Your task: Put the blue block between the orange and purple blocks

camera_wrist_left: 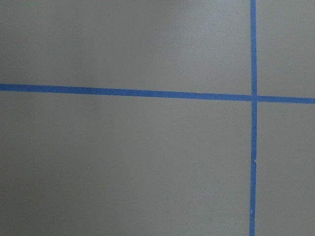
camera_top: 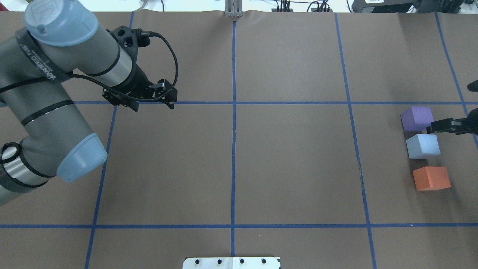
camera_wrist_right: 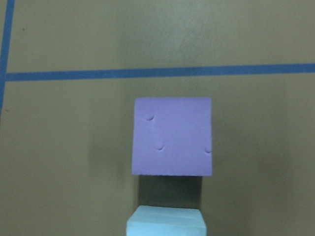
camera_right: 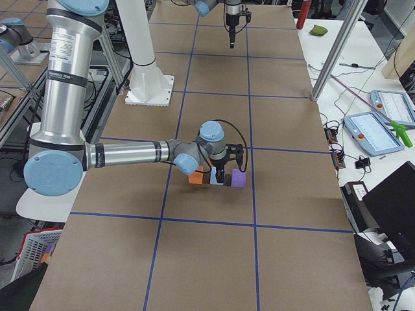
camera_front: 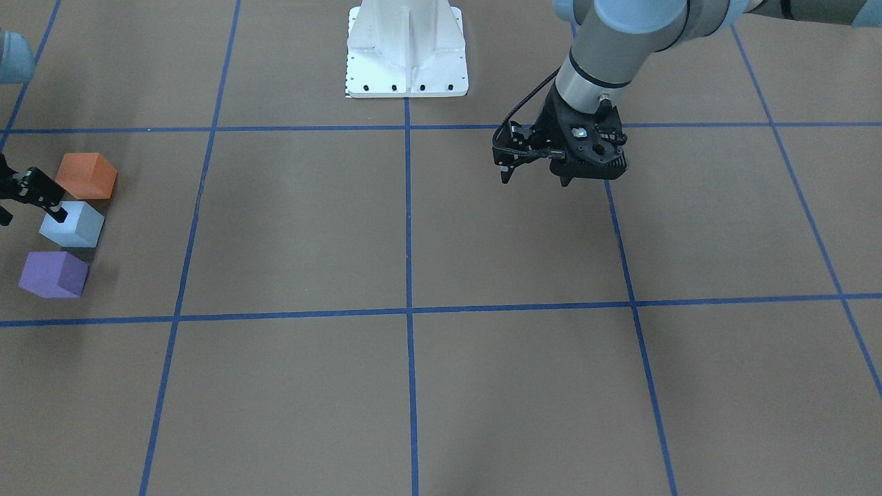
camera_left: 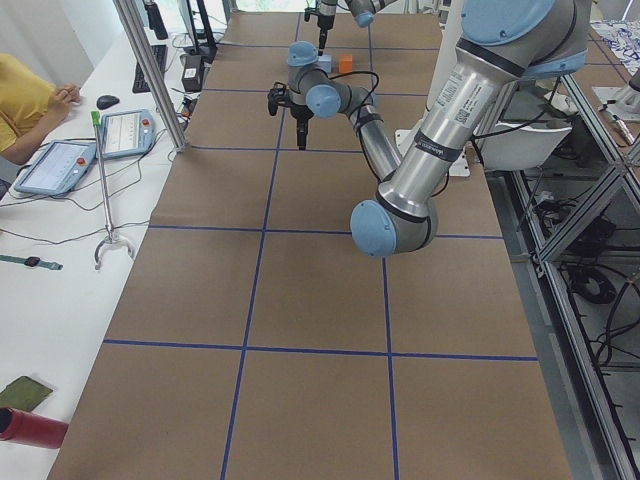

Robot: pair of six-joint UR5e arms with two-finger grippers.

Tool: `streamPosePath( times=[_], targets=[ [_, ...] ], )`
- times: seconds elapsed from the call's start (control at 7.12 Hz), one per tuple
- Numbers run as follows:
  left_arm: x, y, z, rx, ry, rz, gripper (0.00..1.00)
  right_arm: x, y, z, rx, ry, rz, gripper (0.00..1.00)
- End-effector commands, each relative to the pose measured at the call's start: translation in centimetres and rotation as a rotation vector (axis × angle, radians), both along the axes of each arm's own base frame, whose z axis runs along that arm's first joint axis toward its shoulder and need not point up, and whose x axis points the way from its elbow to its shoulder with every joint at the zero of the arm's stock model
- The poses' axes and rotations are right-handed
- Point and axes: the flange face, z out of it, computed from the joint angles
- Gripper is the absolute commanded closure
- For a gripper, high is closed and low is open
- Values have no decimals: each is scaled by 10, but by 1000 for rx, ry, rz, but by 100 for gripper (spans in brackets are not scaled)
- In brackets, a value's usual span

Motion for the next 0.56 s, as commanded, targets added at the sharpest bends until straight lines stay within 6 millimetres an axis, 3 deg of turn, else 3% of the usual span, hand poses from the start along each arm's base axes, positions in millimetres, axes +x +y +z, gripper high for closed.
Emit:
streamPosePath(
  times=[0.0,0.14,0.42],
  targets=[
    [-82,15,62,79,-49,36,0,94,-13,12,36,-13,-28,0],
    [-137,9,100,81,-42,79,0,130,-22,14,56,20,-44,0],
    [-262,-8,201,196,-99,163,0,201,-42,2,67,41,-75,0]
  ],
)
